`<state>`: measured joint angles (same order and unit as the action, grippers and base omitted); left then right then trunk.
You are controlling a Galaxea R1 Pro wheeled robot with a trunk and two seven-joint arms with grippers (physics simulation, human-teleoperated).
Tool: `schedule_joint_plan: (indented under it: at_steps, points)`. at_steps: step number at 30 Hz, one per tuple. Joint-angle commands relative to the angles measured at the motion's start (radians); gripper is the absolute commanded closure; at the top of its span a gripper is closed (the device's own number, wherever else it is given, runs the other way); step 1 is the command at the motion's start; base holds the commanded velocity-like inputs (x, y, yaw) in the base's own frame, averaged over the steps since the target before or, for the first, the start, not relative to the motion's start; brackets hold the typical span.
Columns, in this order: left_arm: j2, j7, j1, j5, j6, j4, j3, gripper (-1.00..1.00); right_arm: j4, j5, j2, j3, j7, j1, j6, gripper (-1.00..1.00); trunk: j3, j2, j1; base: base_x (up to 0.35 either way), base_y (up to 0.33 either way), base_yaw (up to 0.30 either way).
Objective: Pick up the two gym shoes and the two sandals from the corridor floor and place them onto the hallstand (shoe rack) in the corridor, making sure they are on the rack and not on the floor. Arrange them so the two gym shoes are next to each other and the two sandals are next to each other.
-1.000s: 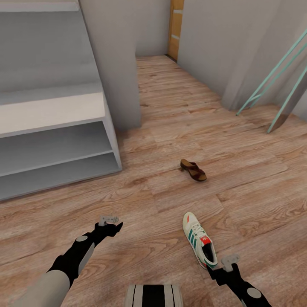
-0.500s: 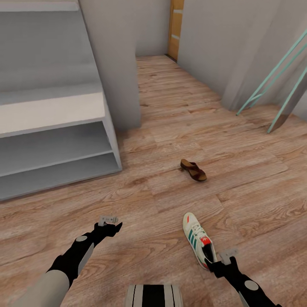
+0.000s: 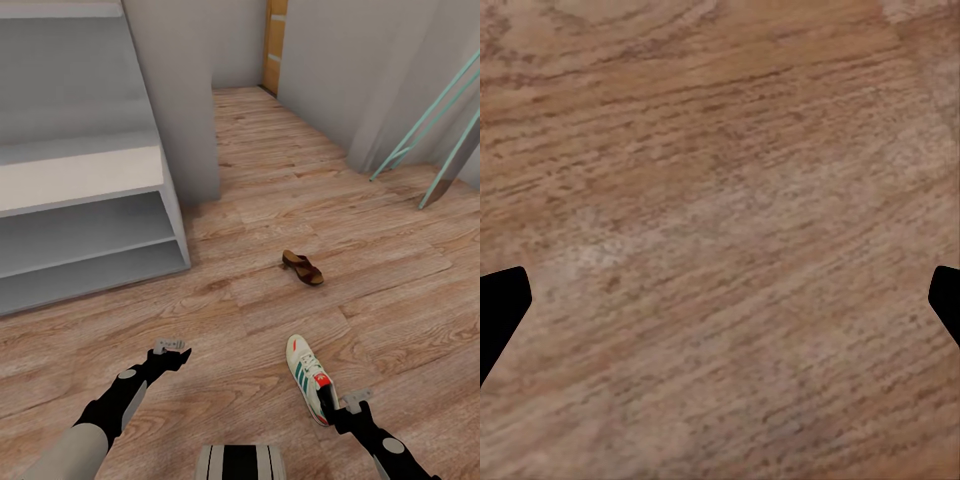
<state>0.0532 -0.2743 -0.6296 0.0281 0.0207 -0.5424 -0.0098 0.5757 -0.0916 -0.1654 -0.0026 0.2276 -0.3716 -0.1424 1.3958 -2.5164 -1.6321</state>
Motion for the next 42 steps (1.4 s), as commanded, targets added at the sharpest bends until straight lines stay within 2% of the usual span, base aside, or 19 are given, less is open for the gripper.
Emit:
schedule_joint_plan:
  at_steps: [1,9,23,35,40,42]
  points:
    - [0.000,-0.003,-0.001,0.003,0.002,-0.001,-0.001,-1.00,-0.001,-0.010,0.000,0.000,0.001,-0.001,-0.004,-1.00,0.001,0.000,0.000,0.002,0.000,0.000]
    - [0.001,-0.002,-0.005,0.004,0.003,-0.001,-0.001,-1.00,0.002,-0.010,0.000,0.000,0.002,-0.001,-0.003,-1.00,0.001,0.000,0.000,0.000,0.000,0.001]
    - [0.001,-0.002,-0.005,0.004,0.003,-0.001,-0.001,-1.00,0.001,-0.010,0.000,-0.001,0.002,-0.001,-0.003,-1.00,0.071,-0.003,-0.006,0.000,0.000,0.068]
    - [0.002,-0.002,0.000,0.006,-0.001,-0.001,-0.001,-1.00,0.002,-0.010,0.000,-0.001,0.001,-0.001,-0.005,-1.00,0.075,-0.003,-0.006,0.000,0.000,0.010]
    - [0.001,-0.002,-0.001,0.005,-0.001,-0.002,-0.001,-1.00,0.003,-0.010,-0.002,-0.002,0.002,-0.001,-0.005,-1.00,0.095,-0.005,-0.008,0.000,0.000,0.000]
    - [0.001,-0.002,-0.001,0.005,-0.001,-0.002,-0.001,-1.00,0.003,-0.010,-0.002,-0.003,0.002,-0.001,-0.005,-1.00,0.095,-0.005,-0.008,0.000,0.000,0.000]
